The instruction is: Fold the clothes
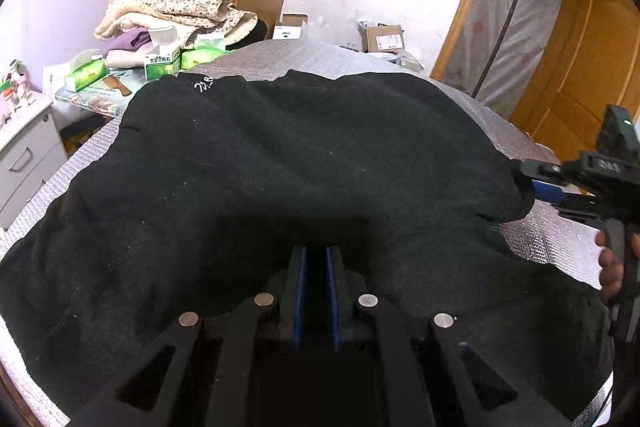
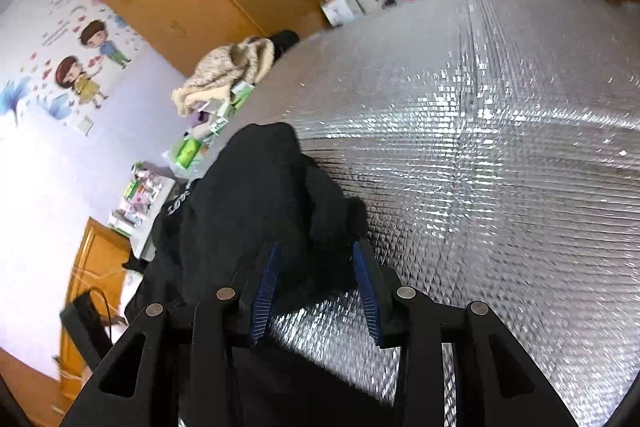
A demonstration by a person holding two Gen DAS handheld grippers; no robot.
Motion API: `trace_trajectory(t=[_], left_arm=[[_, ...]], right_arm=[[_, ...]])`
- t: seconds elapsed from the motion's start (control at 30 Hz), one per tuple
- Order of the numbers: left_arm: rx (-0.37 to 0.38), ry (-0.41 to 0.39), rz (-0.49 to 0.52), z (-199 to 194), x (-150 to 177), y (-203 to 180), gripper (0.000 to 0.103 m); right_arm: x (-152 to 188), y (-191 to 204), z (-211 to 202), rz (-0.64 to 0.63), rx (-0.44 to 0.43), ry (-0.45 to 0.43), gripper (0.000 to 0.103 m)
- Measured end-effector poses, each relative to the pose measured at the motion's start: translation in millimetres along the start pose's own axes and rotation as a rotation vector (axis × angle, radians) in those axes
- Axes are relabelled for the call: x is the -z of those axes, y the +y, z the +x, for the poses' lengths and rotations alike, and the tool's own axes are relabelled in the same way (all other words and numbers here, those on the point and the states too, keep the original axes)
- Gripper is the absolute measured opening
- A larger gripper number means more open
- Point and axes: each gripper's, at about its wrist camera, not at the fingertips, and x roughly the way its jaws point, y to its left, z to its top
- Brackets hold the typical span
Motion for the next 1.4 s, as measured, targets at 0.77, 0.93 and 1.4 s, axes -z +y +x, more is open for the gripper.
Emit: trace_trajectory(t=[0.77, 0.93, 1.4], left_arm=[[-0.059, -0.077, -0.135, -21.0, 1.0, 27.5, 0.010], [-0.052, -0.074, -0.163, -19.2, 2.9, 36.8, 0.010], [-0.016, -0.070, -0.165, -16.0, 5.0, 34.3, 0.010]], right_arm=[[45.2, 175.1, 3.0, -0.544, -0.193, 0.094, 0.013], [78.6, 169.1, 17.6, -0.604, -0.200, 0.210, 0.032], [-13.9, 51.4, 0.9, -0.119, -0.063, 0.006, 0.039]])
